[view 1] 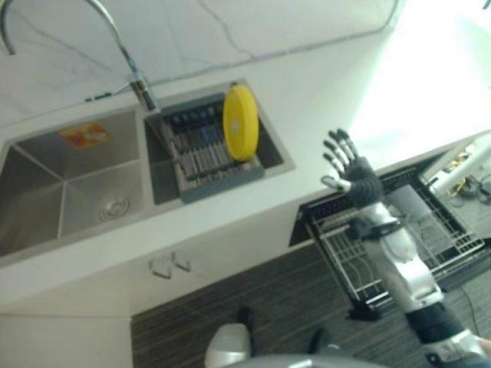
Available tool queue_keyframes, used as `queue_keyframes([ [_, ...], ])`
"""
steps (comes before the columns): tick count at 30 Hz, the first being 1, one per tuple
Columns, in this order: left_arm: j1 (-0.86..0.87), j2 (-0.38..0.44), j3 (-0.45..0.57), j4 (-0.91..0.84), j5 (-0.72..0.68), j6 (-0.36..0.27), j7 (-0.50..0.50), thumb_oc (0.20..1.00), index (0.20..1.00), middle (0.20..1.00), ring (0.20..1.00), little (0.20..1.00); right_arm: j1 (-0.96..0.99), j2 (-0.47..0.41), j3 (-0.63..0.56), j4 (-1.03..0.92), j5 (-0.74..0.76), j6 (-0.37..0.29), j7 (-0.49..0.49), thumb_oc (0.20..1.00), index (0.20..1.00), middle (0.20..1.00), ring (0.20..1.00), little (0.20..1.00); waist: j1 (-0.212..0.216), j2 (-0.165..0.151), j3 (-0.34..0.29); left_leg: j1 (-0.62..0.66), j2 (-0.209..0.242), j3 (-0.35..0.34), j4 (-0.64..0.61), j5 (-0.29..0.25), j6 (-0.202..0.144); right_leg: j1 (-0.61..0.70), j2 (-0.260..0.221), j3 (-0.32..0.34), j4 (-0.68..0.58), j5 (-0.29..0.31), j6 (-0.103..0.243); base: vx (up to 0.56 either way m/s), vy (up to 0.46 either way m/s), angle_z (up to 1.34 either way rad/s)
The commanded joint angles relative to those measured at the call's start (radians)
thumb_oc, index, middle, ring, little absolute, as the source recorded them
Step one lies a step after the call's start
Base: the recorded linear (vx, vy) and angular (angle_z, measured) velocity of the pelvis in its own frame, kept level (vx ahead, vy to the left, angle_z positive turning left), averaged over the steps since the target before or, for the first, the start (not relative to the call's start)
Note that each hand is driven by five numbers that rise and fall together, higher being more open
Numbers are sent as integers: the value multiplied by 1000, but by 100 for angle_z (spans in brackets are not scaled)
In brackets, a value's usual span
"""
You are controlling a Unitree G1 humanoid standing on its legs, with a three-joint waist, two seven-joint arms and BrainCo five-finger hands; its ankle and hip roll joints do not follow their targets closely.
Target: Place the dishes in the dishwasher.
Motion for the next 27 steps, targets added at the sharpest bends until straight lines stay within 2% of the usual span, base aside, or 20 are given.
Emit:
queue_keyframes([
  [1,-28,5,-27,41,24,19,8,1000,1000,1000,1000,1000,-94,13,-12,-46,28,-18,-15,1000,1000,1000,1000,1000,28,10,-42,8,42,-8,21,-67,-17,14,-58,-33,97,-108,29,100,-14,0],
  [7,-20,19,-46,55,56,22,1,1000,1000,1000,1000,1000,-229,41,13,15,-3,-12,-137,1000,1000,1000,1000,1000,74,16,-51,11,37,-37,-1,-56,-22,33,-61,-58,87,-109,31,87,1,16],
  [15,-20,35,-46,65,94,37,-13,1000,1000,1000,1000,1000,-334,71,41,90,-17,32,-202,1000,1000,1000,1000,1000,110,28,-52,7,33,-61,-11,-43,-26,45,-66,-75,86,-110,31,43,17,9],
  [22,-21,46,-62,69,120,43,-23,1000,1000,1000,1000,1000,-430,105,37,171,-23,4,-284,1000,1000,1000,1000,1000,133,35,-54,6,32,-77,-18,-33,-30,55,-65,-88,85,-112,29,43,9,5],
  [27,-14,59,-65,66,132,52,-31,1000,1000,1000,1000,1000,-489,86,10,223,-45,-4,-332,1000,1000,1000,1000,1000,145,47,-55,-3,30,-97,-26,-18,-33,60,-65,-92,85,-115,27,46,20,12],
])
